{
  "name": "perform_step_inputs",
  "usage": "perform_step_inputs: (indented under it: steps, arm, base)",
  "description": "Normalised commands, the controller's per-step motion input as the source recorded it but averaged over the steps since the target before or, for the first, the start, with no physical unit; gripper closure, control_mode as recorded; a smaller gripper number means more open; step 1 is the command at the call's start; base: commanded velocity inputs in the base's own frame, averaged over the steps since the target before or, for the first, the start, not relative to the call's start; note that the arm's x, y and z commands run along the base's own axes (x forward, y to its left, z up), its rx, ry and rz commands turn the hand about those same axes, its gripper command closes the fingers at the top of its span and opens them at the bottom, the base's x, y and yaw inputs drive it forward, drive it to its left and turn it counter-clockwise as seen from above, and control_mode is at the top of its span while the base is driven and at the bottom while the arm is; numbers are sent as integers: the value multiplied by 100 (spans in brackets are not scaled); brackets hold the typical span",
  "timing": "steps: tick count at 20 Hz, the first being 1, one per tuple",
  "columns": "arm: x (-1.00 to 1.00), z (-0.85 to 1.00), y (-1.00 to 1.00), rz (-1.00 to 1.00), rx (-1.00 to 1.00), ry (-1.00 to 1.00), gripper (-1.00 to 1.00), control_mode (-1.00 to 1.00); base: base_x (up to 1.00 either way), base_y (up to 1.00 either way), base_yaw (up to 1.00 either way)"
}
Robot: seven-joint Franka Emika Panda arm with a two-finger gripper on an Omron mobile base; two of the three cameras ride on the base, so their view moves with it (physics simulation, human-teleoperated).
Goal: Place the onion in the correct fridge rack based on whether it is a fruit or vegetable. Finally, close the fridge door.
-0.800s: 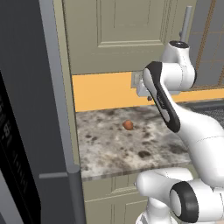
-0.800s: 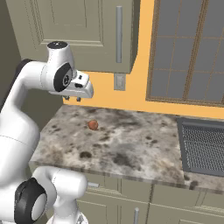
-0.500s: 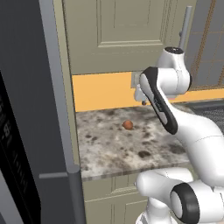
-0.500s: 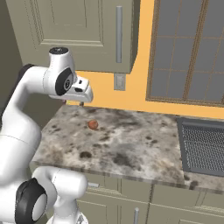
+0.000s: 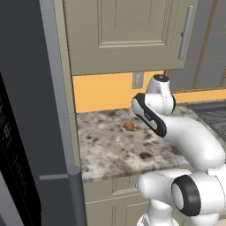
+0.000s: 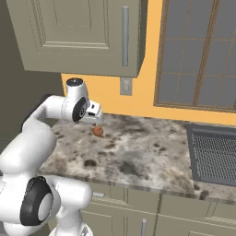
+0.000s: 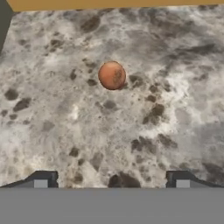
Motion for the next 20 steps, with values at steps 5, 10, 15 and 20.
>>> perform_step_inputs:
  steps: [5,10,15,20]
  arm:
    - [66,-79,0,0,0,0,-100,-100]
    - [49,-52,0,0,1,0,-100,-100]
    - [44,-21,0,0,0,1,-100,-100]
    - [49,-25,3,0,0,5,-100,-100]
  base:
    - [0,0,0]
    - [0,0,0]
    - [0,0,0]
    - [0,0,0]
